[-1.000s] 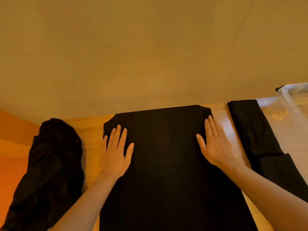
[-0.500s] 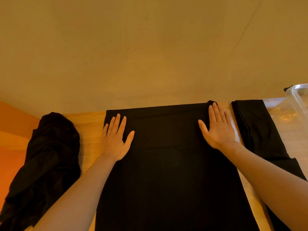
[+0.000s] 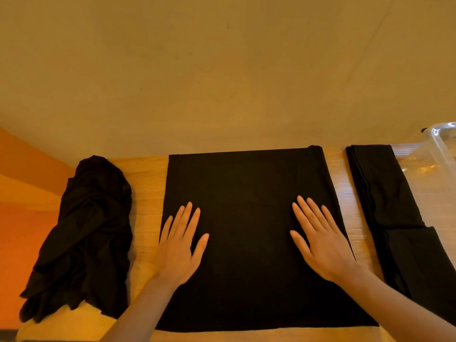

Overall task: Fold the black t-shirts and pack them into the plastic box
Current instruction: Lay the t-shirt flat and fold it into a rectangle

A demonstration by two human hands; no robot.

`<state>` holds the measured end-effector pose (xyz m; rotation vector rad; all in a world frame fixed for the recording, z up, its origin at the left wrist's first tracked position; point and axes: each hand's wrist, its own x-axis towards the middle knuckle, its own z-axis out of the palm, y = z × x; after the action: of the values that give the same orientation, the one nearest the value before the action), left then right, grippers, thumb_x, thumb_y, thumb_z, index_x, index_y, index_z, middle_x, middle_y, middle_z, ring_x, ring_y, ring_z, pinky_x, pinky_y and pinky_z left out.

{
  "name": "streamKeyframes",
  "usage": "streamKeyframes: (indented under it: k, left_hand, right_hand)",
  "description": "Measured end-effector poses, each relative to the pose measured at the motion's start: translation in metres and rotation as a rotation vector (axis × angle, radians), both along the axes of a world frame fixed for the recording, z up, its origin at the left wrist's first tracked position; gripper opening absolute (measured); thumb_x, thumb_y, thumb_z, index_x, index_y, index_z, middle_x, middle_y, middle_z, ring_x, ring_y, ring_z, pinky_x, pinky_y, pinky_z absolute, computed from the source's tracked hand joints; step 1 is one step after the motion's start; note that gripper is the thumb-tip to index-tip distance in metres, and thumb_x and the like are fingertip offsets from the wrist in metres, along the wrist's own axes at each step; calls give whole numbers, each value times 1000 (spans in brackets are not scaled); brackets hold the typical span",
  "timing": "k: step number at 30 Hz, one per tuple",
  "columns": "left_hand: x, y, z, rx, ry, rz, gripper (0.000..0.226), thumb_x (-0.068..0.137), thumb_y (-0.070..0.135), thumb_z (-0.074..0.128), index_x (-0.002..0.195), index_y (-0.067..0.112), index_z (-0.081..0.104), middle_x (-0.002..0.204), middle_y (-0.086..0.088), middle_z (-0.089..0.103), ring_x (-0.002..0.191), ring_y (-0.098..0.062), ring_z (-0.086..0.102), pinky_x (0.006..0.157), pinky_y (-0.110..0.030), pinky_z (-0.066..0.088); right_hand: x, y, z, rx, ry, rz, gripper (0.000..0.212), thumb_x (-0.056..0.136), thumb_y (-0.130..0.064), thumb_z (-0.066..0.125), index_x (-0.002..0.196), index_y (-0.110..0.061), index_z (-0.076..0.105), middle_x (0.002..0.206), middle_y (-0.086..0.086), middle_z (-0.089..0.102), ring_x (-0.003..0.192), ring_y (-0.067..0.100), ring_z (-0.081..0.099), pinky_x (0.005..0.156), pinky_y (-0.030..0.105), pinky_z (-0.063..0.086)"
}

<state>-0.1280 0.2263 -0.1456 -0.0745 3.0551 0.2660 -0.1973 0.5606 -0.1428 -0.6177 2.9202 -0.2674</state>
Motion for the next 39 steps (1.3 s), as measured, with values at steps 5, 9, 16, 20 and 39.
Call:
streamKeyframes:
  k: [5, 9, 16, 20, 39]
  left_hand:
    - [54, -5, 2, -3, -11, 25, 63, 99, 55, 22, 151, 21, 24, 160, 0, 17, 149, -14, 7, 119, -36, 6]
    - [82, -6, 4, 21, -19, 20, 62, 99, 52, 25, 151, 20, 26, 159, 1, 21, 148, -14, 10, 119, -34, 9]
    - [121, -4, 13, 109, 37, -208, 49, 102, 40, 32, 146, 19, 37, 156, 4, 30, 145, -12, 25, 117, -35, 21]
    - [151, -6, 14, 110, -39, -296, 59, 100, 48, 37, 152, 22, 25, 160, 5, 18, 148, -14, 14, 118, -36, 14]
    - [206, -44, 25, -89, 120, -384, 78, 41, -9, 91, 114, 8, 69, 118, -9, 68, 109, -20, 65, 89, -36, 54]
  right_hand:
    - [40, 15, 1, -25, 7, -18, 62, 100, -53, 15, 153, -21, 15, 161, -3, 9, 148, 12, -1, 119, 38, 4]
    - [62, 25, 1, -37, 19, -23, 62, 100, -52, 18, 152, -19, 19, 161, -1, 13, 149, 13, 2, 118, 41, 8]
    - [101, 45, 7, -120, 6, 191, 51, 103, -44, 20, 145, -21, 37, 155, -4, 30, 146, 11, 19, 118, 35, 15]
    - [130, 56, 5, -64, -14, 190, 57, 102, -50, 19, 152, -22, 21, 160, -6, 17, 148, 12, 10, 117, 37, 10]
    - [198, 86, 19, 85, 279, 143, 72, 43, 9, 87, 111, -9, 71, 121, 10, 66, 114, 25, 61, 75, 34, 57]
